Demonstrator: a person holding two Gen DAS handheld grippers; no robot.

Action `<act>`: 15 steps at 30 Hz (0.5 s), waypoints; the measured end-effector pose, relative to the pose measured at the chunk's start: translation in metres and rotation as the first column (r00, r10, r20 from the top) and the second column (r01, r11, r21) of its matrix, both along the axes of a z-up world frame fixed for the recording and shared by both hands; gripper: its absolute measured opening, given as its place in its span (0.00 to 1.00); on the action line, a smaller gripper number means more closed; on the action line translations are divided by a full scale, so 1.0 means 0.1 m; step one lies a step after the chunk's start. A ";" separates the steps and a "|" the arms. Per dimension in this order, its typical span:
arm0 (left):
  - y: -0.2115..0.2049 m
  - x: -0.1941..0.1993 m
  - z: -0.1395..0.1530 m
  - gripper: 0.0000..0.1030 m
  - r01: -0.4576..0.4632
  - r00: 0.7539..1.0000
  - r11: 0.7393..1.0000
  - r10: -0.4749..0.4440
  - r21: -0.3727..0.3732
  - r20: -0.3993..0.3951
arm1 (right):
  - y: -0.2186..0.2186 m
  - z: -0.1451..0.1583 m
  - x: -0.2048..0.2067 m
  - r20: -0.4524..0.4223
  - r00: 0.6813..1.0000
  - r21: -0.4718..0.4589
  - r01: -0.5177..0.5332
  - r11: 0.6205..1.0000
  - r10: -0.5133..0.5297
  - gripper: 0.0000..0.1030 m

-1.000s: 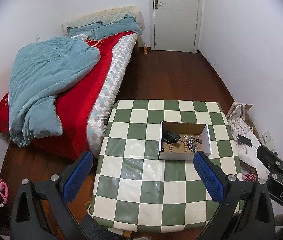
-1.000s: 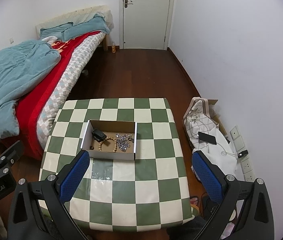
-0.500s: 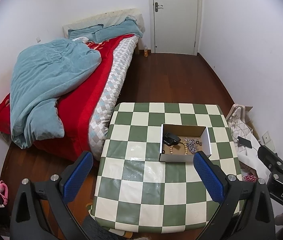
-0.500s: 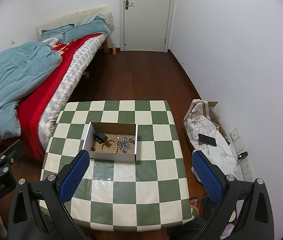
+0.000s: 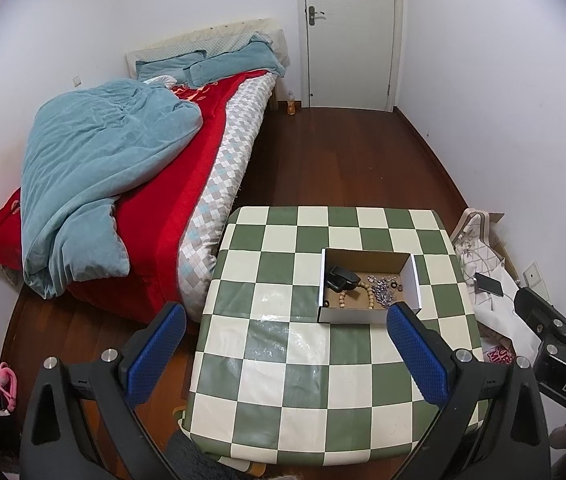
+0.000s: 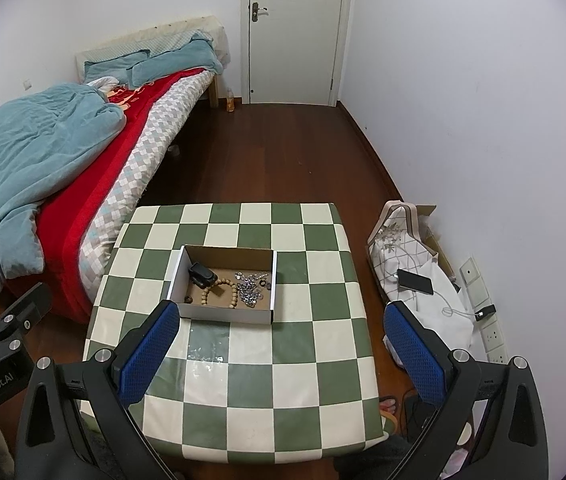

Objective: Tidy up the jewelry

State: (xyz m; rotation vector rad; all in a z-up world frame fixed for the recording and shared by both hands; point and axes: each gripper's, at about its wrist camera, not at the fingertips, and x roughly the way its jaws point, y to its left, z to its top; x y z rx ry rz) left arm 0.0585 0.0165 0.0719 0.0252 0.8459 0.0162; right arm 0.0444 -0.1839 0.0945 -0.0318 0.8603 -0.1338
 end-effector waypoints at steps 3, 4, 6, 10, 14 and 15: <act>0.01 -0.01 0.00 1.00 -0.001 1.000 1.000 0.001 0.000 0.001 | 0.01 -0.01 0.00 0.000 1.000 0.001 0.000 1.000 0.000 1.00; 0.01 -0.01 0.01 1.00 -0.001 1.000 1.000 0.001 0.000 0.002 | 0.01 -0.01 0.00 0.000 1.000 -0.001 0.002 1.000 -0.002 1.00; 0.01 -0.03 0.02 1.00 0.001 1.000 1.000 -0.001 -0.001 0.003 | 0.01 -0.01 0.00 0.000 1.000 0.002 0.001 1.000 -0.001 1.00; 0.01 -0.03 0.02 1.00 0.000 1.000 1.000 0.000 -0.002 0.003 | 0.01 0.00 0.00 0.000 1.000 0.002 0.000 1.000 0.000 1.00; 0.01 -0.04 0.03 1.00 0.002 1.000 1.000 -0.002 0.000 0.006 | 0.01 0.01 0.00 0.001 1.000 0.002 0.000 1.000 0.000 1.00; 0.01 -0.04 0.04 1.00 0.003 1.000 1.000 -0.003 0.000 0.006 | 0.01 0.01 -0.01 0.002 1.000 0.001 0.000 1.000 0.000 1.00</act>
